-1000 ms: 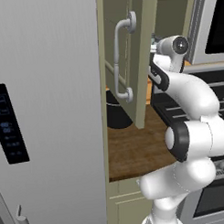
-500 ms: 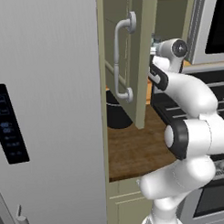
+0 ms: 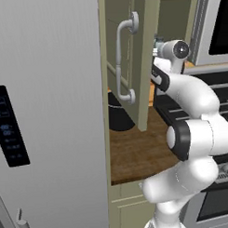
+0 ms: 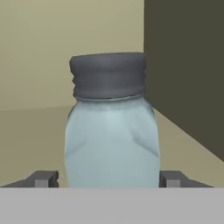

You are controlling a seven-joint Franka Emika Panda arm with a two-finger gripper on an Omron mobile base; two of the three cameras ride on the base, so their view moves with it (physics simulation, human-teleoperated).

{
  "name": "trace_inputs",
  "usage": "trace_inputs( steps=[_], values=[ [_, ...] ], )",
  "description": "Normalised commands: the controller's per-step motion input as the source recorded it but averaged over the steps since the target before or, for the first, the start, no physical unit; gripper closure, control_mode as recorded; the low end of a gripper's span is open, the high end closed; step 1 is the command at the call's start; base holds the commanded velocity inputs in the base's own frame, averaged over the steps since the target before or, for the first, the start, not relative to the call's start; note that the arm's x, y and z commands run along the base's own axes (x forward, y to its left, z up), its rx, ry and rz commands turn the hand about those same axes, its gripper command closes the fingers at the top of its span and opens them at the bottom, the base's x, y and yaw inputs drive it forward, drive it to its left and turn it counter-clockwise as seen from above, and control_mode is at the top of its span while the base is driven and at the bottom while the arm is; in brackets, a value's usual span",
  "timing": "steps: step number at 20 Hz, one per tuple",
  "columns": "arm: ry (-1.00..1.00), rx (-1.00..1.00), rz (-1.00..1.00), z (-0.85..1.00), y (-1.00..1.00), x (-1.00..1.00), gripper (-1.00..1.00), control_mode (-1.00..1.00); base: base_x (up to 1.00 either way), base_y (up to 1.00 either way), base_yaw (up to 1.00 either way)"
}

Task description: Put the shaker and condiment bottle from the counter next to their counterparts in the cabinet.

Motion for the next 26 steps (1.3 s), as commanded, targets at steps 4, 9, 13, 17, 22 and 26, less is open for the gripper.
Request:
trace_inputs(
  steps=[4,9,13,17,22,26],
  values=[
    [-0.05,0.00,0.00,-0.29,0.00,-0.08,-1.00,-1.00,0.00,0.00,0.00],
    [-0.18,0.00,0.00,-0.37,0.00,-0.79,-1.00,-1.00,0.00,0.00,0.00],
    [-0.25,0.00,0.00,-0.45,0.00,-1.00,-1.00,-1.00,0.00,0.00,0.00],
    [-0.23,0.00,0.00,-0.57,0.00,-1.00,-1.00,-1.00,0.00,0.00,0.00],
    [-0.14,0.00,0.00,-0.79,0.00,-1.00,-1.00,-1.00,0.00,0.00,0.00],
    [-0.01,0.00,0.00,-0.90,0.00,-1.00,-1.00,-1.00,0.00,0.00,0.00]
  ],
)
